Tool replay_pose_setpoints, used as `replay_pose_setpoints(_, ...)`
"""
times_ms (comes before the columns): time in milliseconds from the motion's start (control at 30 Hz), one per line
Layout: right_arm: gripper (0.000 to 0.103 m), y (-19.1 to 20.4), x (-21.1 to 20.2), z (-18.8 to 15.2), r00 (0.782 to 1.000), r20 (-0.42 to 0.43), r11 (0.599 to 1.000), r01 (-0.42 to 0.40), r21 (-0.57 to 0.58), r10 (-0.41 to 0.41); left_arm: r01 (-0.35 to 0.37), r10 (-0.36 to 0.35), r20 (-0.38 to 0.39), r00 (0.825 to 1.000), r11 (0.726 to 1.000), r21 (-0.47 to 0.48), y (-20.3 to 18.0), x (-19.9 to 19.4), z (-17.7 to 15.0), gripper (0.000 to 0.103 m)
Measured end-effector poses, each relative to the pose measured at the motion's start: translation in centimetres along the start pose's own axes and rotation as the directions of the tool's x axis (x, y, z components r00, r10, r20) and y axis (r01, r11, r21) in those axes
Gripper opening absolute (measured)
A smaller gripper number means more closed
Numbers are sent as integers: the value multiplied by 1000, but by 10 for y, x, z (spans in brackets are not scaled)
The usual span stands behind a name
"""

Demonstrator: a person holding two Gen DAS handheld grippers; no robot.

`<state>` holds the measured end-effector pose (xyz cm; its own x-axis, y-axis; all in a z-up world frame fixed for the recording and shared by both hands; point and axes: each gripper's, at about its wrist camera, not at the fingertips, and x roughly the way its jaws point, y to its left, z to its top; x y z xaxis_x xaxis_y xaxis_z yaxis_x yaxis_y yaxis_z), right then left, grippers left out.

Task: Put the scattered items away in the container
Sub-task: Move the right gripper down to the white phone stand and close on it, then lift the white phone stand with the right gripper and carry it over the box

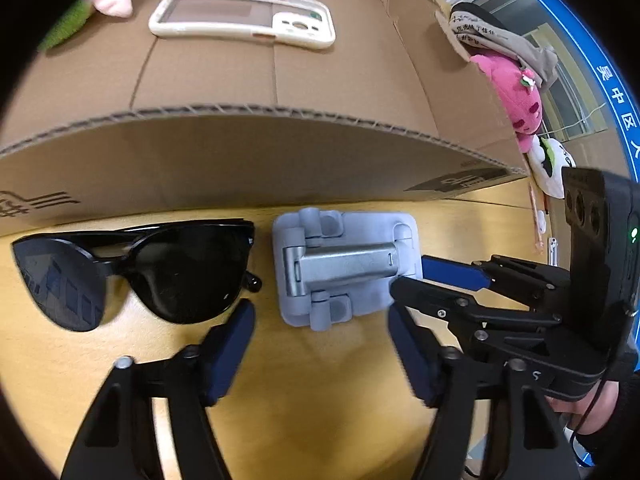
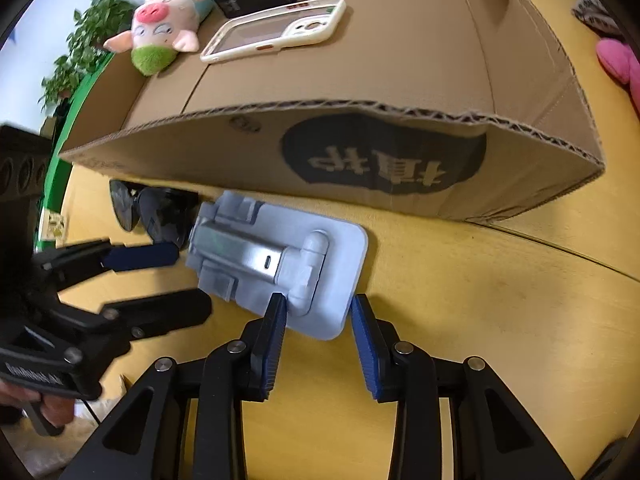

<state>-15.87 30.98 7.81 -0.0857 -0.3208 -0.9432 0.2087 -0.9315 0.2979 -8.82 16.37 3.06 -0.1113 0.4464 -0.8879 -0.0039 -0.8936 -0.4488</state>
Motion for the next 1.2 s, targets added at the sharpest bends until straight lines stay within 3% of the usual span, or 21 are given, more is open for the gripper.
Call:
replay_pose_setpoints(200,37,4,1,8,1000,16,1000,-13,-9,13,-5,4,46,999,1000,25,-3,2,7,55)
replay_pose_setpoints(333,37,0,-1,4,1000,25,1000,-19,13,19,-35,33,57,998,999,32,0,1,7,34)
replay_pose_setpoints(433,36,0,-1,3,999,28,1000,-20,24,20,-37,35,43,998,998,43,3,1,5,27)
replay_pose_setpoints(700,36,10,-10,-5,999,31,999,-14,46,13,-43,41,24,999,997,68,-6,-15,0,26)
replay_pose_setpoints(867,36,32,-54,-3,996,87,999,29,18,-30,-55,46,93,995,995,86,-20,-64,4,27)
replay_pose_setpoints(967,35,52,-91,10,988,146,999,47,-10,-45,-74,57,164,985,992,99,-30,-108,11,27)
replay_pose_setpoints(1067,35,77,-129,31,977,209,997,60,-40,-50,-104,70,259,963,987,119,-41,-160,21,26)
replay_pose_setpoints(1200,35,105,-187,60,948,317,995,64,-82,-35,-133,73,395,916,983,126,-64,-224,40,27)
